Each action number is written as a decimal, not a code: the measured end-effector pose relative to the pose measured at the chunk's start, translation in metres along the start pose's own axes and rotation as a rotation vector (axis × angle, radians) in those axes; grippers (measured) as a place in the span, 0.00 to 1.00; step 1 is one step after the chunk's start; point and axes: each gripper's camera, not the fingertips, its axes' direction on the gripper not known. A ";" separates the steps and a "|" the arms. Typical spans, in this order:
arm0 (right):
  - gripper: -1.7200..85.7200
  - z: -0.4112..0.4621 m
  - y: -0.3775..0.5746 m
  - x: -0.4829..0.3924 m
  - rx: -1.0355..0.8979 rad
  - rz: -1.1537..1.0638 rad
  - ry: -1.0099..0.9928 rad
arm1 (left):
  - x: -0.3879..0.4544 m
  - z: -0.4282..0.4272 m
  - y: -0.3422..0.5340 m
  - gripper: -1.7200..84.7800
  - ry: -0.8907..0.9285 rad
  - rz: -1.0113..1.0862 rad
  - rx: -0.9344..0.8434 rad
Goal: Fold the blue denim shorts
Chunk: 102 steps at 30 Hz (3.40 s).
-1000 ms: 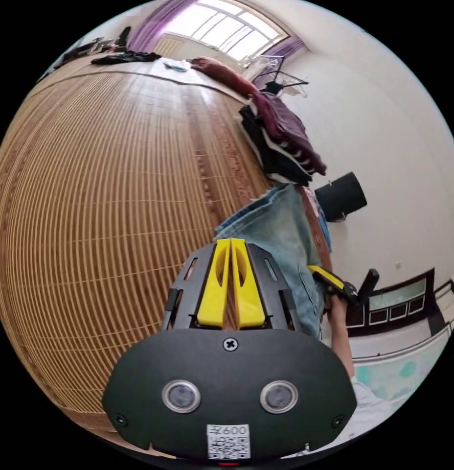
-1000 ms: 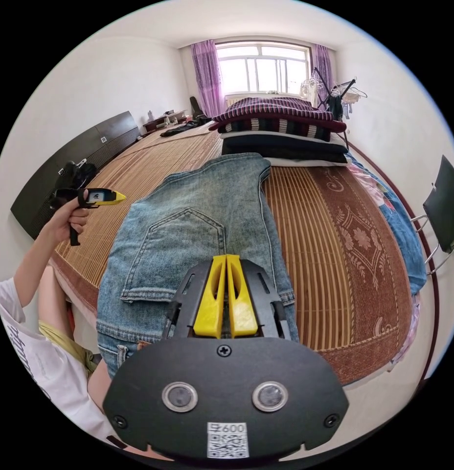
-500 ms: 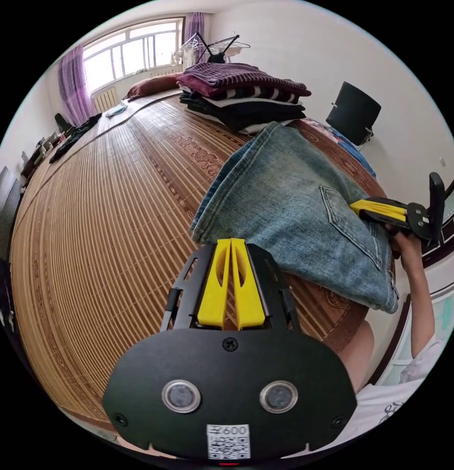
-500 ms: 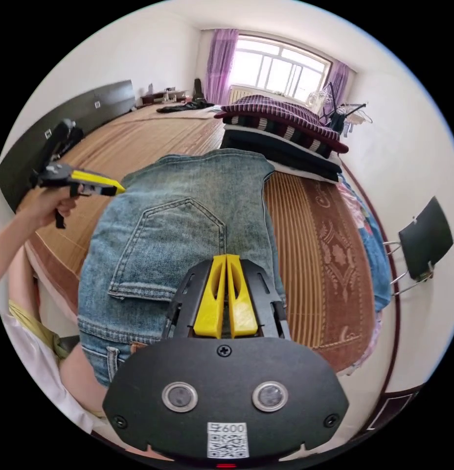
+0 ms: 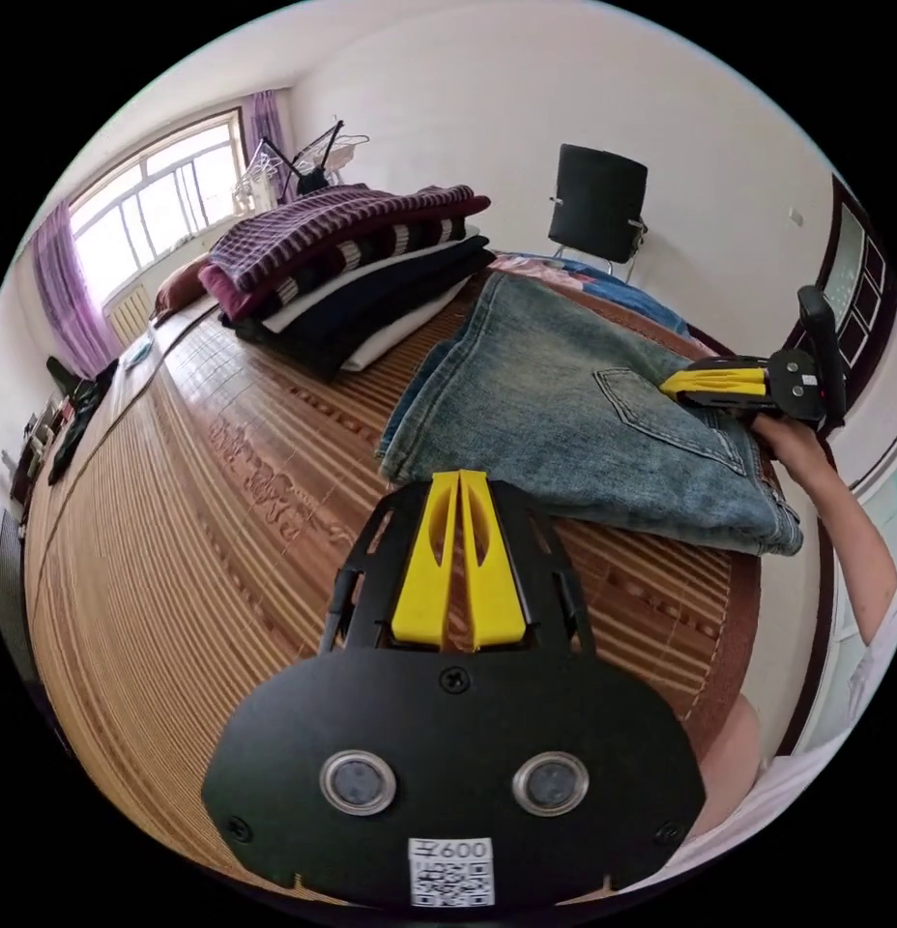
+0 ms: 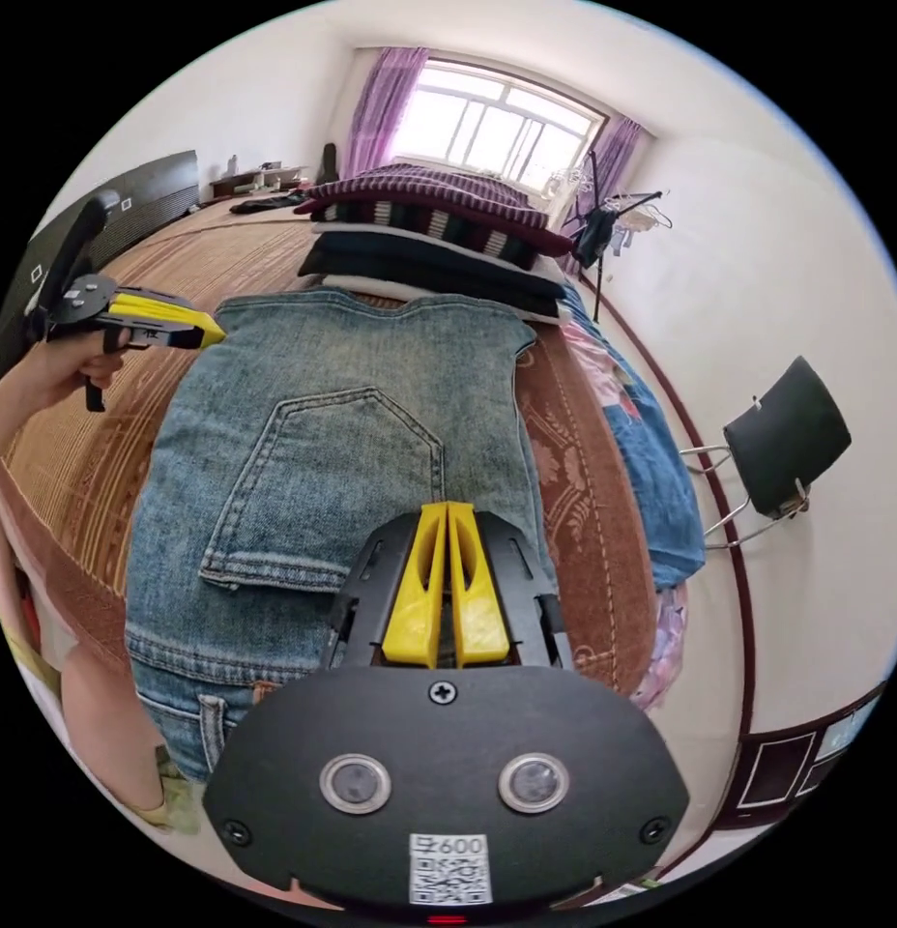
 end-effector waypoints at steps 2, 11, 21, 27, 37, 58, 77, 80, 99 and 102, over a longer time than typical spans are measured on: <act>0.01 -0.003 0.002 0.016 0.011 0.064 -0.044 | -0.033 0.007 -0.010 0.03 0.057 -0.086 -0.004; 0.01 -0.009 0.002 -0.014 0.049 0.030 0.189 | -0.247 0.032 0.124 0.03 0.727 -0.299 0.067; 0.01 -0.088 0.006 -0.032 0.168 0.089 0.258 | -0.463 0.021 0.312 0.02 0.970 -0.633 0.664; 0.01 -0.110 -0.008 -0.002 0.004 0.209 0.113 | -0.522 0.047 0.303 0.02 0.875 -0.667 0.756; 0.01 -0.119 -0.037 0.034 -0.033 0.323 -0.054 | -0.616 0.091 0.256 0.02 0.840 -0.663 0.798; 0.01 0.012 -0.171 -0.001 -0.500 0.031 0.076 | -0.796 0.196 0.122 0.02 0.795 -0.683 0.824; 0.01 0.234 -0.270 0.056 -0.234 0.156 -0.029 | -0.913 0.348 0.025 0.02 0.827 -0.597 0.754; 0.01 0.342 -0.231 0.032 -0.328 0.068 0.100 | -0.921 0.377 0.017 0.02 0.821 -0.586 0.755; 0.01 0.277 0.102 -0.260 0.474 -0.281 -0.263 | -0.760 0.490 0.022 0.02 -0.019 -0.384 0.767; 0.03 0.282 0.128 -0.302 0.548 -0.350 -0.331 | -0.668 0.466 0.034 0.02 -0.384 -0.101 0.706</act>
